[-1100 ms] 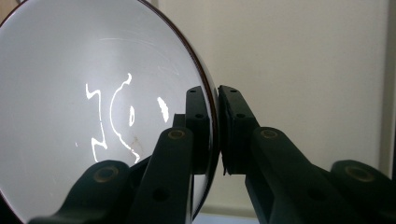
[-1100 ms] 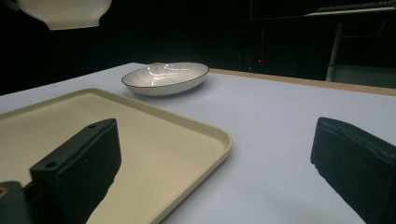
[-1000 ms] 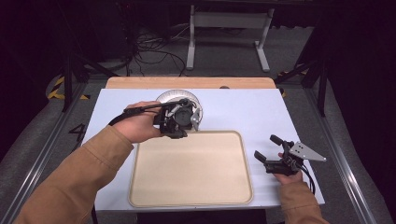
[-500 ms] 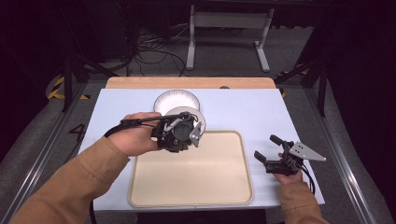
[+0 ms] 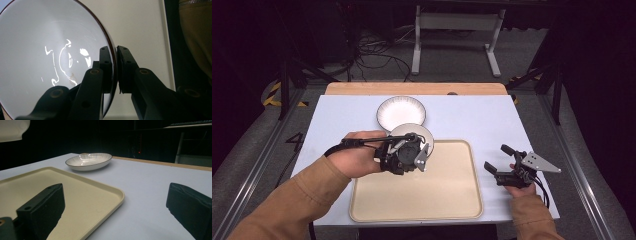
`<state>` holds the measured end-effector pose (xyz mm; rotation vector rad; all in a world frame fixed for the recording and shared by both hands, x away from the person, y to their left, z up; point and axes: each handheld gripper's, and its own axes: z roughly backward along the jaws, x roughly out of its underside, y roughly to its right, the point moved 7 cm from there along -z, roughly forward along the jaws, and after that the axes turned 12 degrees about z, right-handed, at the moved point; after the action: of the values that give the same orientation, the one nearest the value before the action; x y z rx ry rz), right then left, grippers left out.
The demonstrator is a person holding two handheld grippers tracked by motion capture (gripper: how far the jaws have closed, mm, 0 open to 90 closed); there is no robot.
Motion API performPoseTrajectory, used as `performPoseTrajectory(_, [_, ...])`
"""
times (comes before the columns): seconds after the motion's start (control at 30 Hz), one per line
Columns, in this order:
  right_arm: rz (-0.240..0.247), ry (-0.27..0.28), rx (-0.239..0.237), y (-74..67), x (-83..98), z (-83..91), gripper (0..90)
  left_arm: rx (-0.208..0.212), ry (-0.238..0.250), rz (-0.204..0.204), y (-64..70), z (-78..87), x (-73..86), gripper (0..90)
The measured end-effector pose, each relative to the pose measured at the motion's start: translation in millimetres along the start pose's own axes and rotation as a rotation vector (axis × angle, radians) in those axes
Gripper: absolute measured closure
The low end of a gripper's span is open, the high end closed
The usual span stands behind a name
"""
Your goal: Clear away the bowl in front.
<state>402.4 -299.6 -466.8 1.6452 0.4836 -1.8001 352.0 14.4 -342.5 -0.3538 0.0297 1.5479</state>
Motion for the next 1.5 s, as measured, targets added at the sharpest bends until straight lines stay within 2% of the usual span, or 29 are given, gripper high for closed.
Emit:
performPoseTrajectory(0.37, [0.001, 0.0, -0.002, -0.2, 0.0, 0.0, 2.4, 0.047, -0.005, 0.0, 9.2, -28.6, 2.2, 83.8])
performPoseTrajectory(0.63, [0.001, 0.0, -0.002, -0.2, 0.0, -0.1, 2.4, 0.063, -0.014, 0.006, 14.7, -40.4, 4.1, 83.8])
performPoseTrajectory(0.67, [0.001, 0.0, -0.003, -0.3, 0.0, 0.0, 2.4, 0.063, -0.017, -0.005, 14.5, -41.3, 4.0, 83.8])
performPoseTrajectory(0.73, [0.002, 0.0, -0.003, -0.2, 0.0, -0.1, 2.4, 0.07, -0.013, 0.0, 16.0, -44.2, 3.7, 83.7])
performPoseTrajectory(0.87, [0.002, -0.001, -0.003, -0.3, 0.0, -0.1, 2.4, 0.081, -0.027, -0.015, 17.5, -49.8, 3.2, 83.8])
performPoseTrajectory(0.9, [0.002, -0.001, -0.003, -0.3, 0.0, -0.1, 2.4, 0.084, -0.028, -0.004, 18.9, -51.7, 3.3, 83.7])
performPoseTrajectory(0.93, [0.002, 0.0, -0.003, -0.3, 0.0, -0.1, 2.4, 0.084, -0.034, -0.018, 18.4, -53.2, 3.0, 83.8])
performPoseTrajectory(1.07, [0.003, -0.001, -0.003, -0.3, 0.0, -0.2, 2.5, 0.103, -0.037, -0.021, 19.8, -61.2, 1.7, 83.7])
performPoseTrajectory(1.5, [0.002, -0.001, -0.004, -0.4, 0.0, -0.2, 2.4, 0.124, -0.055, -0.001, 21.9, -83.4, 7.0, 83.8])
